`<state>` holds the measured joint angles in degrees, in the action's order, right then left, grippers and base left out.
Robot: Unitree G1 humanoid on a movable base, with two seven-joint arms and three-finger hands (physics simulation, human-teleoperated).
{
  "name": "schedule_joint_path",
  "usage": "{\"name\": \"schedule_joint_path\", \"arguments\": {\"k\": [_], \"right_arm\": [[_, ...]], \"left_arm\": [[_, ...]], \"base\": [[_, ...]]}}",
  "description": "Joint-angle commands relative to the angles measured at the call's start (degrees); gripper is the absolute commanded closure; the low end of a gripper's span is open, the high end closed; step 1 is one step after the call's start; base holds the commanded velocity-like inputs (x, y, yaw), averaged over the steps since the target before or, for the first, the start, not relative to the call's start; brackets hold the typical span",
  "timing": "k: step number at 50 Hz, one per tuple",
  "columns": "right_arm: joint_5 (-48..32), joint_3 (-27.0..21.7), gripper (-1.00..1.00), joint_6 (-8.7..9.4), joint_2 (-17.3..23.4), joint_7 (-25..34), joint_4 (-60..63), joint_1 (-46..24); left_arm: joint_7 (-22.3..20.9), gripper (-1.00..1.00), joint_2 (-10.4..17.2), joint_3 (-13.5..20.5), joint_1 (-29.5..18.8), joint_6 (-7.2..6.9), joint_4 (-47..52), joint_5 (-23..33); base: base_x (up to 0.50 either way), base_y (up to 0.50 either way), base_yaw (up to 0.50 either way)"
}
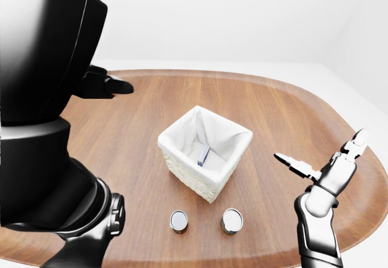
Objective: Pick up the alphabet soup and the cream cheese box, and put them in the basket.
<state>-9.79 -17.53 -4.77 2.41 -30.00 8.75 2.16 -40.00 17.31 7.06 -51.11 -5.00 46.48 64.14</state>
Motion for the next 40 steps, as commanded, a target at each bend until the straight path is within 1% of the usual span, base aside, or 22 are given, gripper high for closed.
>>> {"name": "schedule_joint_path", "arguments": {"k": [1,3,5,6,7,8,9,10,12,14,15,20,23,24,25,28,29,30,32,33,36,40], "right_arm": [[0.00,0.04,-1.00,-0.15,0.07,0.00,-0.38,-0.12],[-0.04,0.07,-1.00,-0.08,0.08,0.00,-0.37,-0.14],[-0.02,0.06,-1.00,-0.07,0.11,0.00,-0.44,-0.19],[-0.05,0.08,-1.00,-0.14,0.11,0.00,-0.52,-0.20],[-0.05,0.08,-1.00,-0.14,0.11,0.00,-0.53,-0.20],[-0.08,0.10,-1.00,-0.23,0.12,0.00,-0.71,-0.19],[-0.08,0.10,-1.00,-0.23,0.12,0.00,-0.59,-0.16],[-0.08,0.10,-1.00,-0.23,0.12,0.00,-0.57,-0.16],[-0.11,0.10,-1.00,-0.06,0.13,0.00,-0.40,-0.15],[-0.11,0.10,-1.00,-0.06,0.12,0.00,-0.39,-0.15],[-0.13,0.11,-1.00,0.02,0.08,0.00,-0.08,0.01],[-0.27,0.08,-1.00,-0.23,0.06,0.00,-0.32,0.00],[-0.35,0.09,-1.00,-0.22,0.06,0.00,-0.24,0.01],[-0.39,0.11,-1.00,0.09,0.02,0.00,0.15,0.09],[-0.40,0.09,-1.00,-0.23,0.07,0.00,-0.31,-0.05],[-0.27,0.08,-1.00,0.13,-0.03,0.00,0.42,0.13],[-0.06,0.05,-1.00,-0.05,-0.04,0.00,0.39,0.12],[-0.10,0.06,-1.00,-0.23,-0.01,0.00,0.11,0.09],[0.02,-0.01,-1.00,-0.23,0.04,0.00,-0.22,-0.05],[0.03,-0.01,-1.00,-0.23,0.04,0.00,-0.23,-0.05],[-0.05,0.00,-1.00,-0.23,0.02,0.00,-0.04,0.03],[0.58,-0.05,-1.00,-0.23,-0.13,0.00,0.72,0.31]], "left_arm": [[0.00,-1.00,9.75,6.14,3.42,0.00,5.80,-6.28],[0.00,-1.00,11.90,7.39,3.44,0.00,6.37,-7.96],[0.00,-1.00,14.50,9.62,4.64,0.00,6.42,-11.03],[0.00,-1.00,16.21,11.46,5.61,0.00,6.62,-12.91],[0.00,-1.00,16.84,11.49,5.94,0.00,6.70,-13.59],[0.00,-1.00,17.95,13.16,7.25,0.00,7.41,-15.62],[0.00,-1.00,19.12,13.81,8.33,0.00,7.83,-17.03],[0.00,-1.00,19.44,13.83,8.55,0.00,7.90,-17.42],[0.00,-1.00,21.33,16.11,10.95,0.00,8.83,-20.60],[0.00,-1.00,21.88,16.14,11.33,0.00,8.94,-21.33],[0.00,-1.00,22.67,18.42,13.51,0.00,9.67,-23.09],[0.00,-1.00,25.89,21.97,16.93,0.00,10.24,-29.37],[0.00,-1.00,27.11,22.74,17.94,0.00,10.52,-31.52],[0.00,-1.00,27.31,23.03,18.46,0.00,10.57,-32.13],[0.00,-1.00,27.36,23.23,18.99,0.00,10.55,-32.81],[0.00,-1.00,26.78,23.02,21.47,0.00,10.29,-34.71],[0.00,-1.00,27.06,22.28,22.26,0.00,9.84,-33.54],[0.00,-1.00,26.61,22.22,21.12,0.00,9.96,-33.73],[0.00,-1.00,27.15,20.52,21.93,0.00,9.49,-31.08],[0.00,-1.00,26.98,20.45,21.80,0.00,9.46,-30.71],[0.00,-1.00,25.21,20.65,21.14,0.00,9.45,-30.62],[0.00,-1.00,23.88,20.35,22.44,0.00,9.29,-29.93]], "base": [[0.00,0.00,0.00],[0.00,0.00,0.00],[0.00,0.00,0.00],[0.00,0.00,0.00],[0.00,0.00,0.00],[0.00,0.00,0.00],[0.00,0.00,0.00],[0.00,0.00,0.00],[0.00,0.00,0.00],[0.00,0.00,0.00],[0.00,0.00,0.00],[0.00,0.00,0.00],[0.00,0.00,0.00],[0.00,0.00,0.00],[0.00,0.00,0.00],[0.00,0.00,0.00],[0.00,0.00,0.00],[0.00,0.00,0.00],[0.00,0.00,0.00],[0.00,0.00,0.00],[0.00,0.00,0.00],[0.00,0.00,0.00]]}}
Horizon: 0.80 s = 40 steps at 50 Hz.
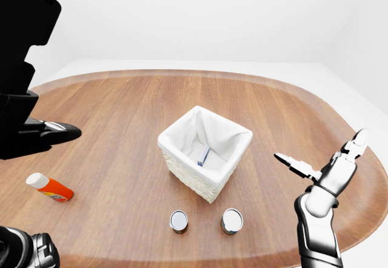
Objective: Pick up the alphabet soup and the cream cheese box, and put them in the basket.
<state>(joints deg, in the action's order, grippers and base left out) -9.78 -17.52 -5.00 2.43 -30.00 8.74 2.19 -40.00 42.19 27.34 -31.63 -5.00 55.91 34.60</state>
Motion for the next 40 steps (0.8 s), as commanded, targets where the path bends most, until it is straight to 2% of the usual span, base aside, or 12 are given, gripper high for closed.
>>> {"name": "schedule_joint_path", "arguments": {"k": [1,6,12,40], "right_arm": [[0.41,-0.02,-1.00,0.00,-0.17,0.00,0.80,0.31],[0.68,-0.05,-1.00,0.00,-0.29,0.00,0.99,0.36],[0.33,0.24,-1.00,0.00,-0.66,0.00,2.78,0.99],[0.24,0.12,-1.00,0.00,-0.78,0.00,2.71,0.94]], "left_arm": [[0.00,-1.00,-1.45,-0.40,3.96,0.00,-0.61,0.21],[0.00,-1.00,-4.54,0.01,5.32,0.00,-0.95,0.45],[0.00,-1.00,-6.19,-0.91,5.85,0.00,-2.11,1.88],[0.00,-1.00,-6.63,-0.79,5.63,0.00,-2.18,2.31]], "base": [[0.00,0.00,0.00],[0.00,0.00,0.00],[0.00,0.00,0.00],[0.00,0.00,0.00]]}}
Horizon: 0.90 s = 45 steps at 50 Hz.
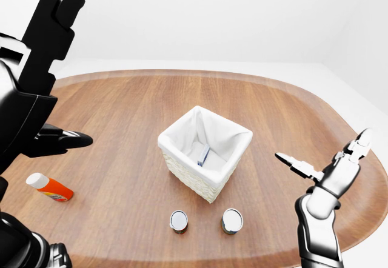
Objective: Pick up the alphabet soup and the cream cheese box, and put them in the basket.
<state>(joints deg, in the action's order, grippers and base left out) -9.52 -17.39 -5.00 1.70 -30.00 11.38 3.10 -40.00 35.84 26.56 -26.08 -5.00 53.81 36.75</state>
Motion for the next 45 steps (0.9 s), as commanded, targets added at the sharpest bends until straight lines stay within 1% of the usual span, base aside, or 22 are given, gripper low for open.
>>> {"name": "schedule_joint_path", "arguments": {"k": [1,13,18,20,23,25,28,31,35,39,41,45], "right_arm": [[-0.02,-0.01,-1.00,0.00,-0.05,0.00,0.08,0.03],[-0.40,0.43,-1.00,0.00,0.40,0.00,-1.48,-0.37],[-1.52,0.69,-1.00,0.00,0.57,0.00,-3.43,-0.28],[-3.08,1.51,-1.00,0.00,0.75,0.00,-4.29,-0.26],[-2.41,2.37,-1.00,0.00,0.66,0.00,-3.13,0.93],[-5.33,2.49,-1.00,0.00,0.55,0.00,-1.31,1.57],[-4.80,2.66,-1.00,0.00,0.30,0.00,0.03,1.90],[-4.82,2.61,-1.00,0.00,0.15,0.00,1.35,1.99],[-5.39,3.12,-1.00,0.00,0.02,0.00,1.67,2.14],[-5.17,2.77,-1.00,0.00,-0.21,0.00,2.40,2.10],[-5.18,2.53,-1.00,0.00,-0.13,0.00,1.63,2.02],[-6.21,3.02,-1.00,0.00,0.00,0.00,-0.49,1.79]], "left_arm": [[0.00,-1.00,-0.28,-0.02,0.08,0.00,-0.08,0.16],[0.00,-1.00,-0.38,-0.41,0.26,0.00,-0.09,0.69],[0.00,-1.00,-0.77,-0.54,0.34,0.00,-0.52,1.10],[0.00,-1.00,-0.83,-0.49,0.40,0.00,-0.52,1.27],[0.00,-1.00,-0.60,-0.27,-0.06,0.00,-0.40,1.44],[0.00,-1.00,-0.38,0.51,-0.31,0.00,-0.23,0.43],[0.00,-1.00,0.33,0.25,-0.43,0.00,-0.01,0.32],[0.00,-1.00,-0.37,0.03,0.26,0.00,-0.69,0.26],[0.00,-1.00,0.37,0.09,-0.52,0.00,-0.13,0.34],[0.00,-1.00,-0.63,0.01,0.45,0.00,-0.83,0.29],[0.00,-1.00,-0.22,0.04,0.09,0.00,-0.52,0.39],[0.00,-1.00,-0.85,0.17,0.72,0.00,-1.03,0.14]], "base": [[0.00,0.00,0.00],[0.00,0.00,0.00],[0.00,0.00,0.00],[0.00,0.00,0.00],[0.00,0.00,0.00],[0.00,0.00,0.00],[0.00,0.00,0.00],[0.00,0.00,0.00],[0.00,0.00,0.00],[0.00,0.00,0.00],[0.00,0.00,0.00],[0.00,0.00,0.00]]}}
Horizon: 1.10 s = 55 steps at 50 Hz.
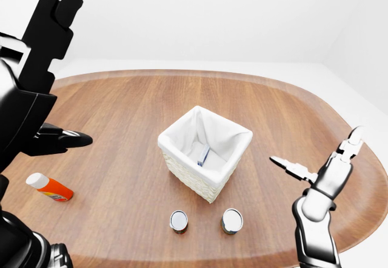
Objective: Pick up the alphabet soup and the cream cheese box, and put them in the basket.
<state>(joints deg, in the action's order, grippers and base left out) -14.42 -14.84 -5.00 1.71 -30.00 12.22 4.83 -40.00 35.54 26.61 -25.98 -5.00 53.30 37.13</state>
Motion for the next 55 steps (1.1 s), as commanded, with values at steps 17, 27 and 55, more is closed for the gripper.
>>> {"name": "schedule_joint_path", "arguments": {"k": [17,27,55], "right_arm": [[-2.50,0.80,-1.00,0.00,0.86,5.73,-3.74,1.42],[-0.28,0.58,-1.00,0.00,0.53,10.54,-3.39,2.24],[-1.13,2.31,-1.00,0.00,1.34,14.14,-7.85,1.47]], "left_arm": [[0.00,-1.00,0.37,0.41,-0.11,0.00,0.22,-0.41],[0.00,-1.00,0.30,0.42,0.21,0.00,0.33,-0.52],[0.00,-1.00,-0.34,-0.01,0.23,0.00,-0.01,-0.30]], "base": [[0.00,0.00,0.00],[0.00,0.00,0.00],[0.00,0.00,0.00]]}}
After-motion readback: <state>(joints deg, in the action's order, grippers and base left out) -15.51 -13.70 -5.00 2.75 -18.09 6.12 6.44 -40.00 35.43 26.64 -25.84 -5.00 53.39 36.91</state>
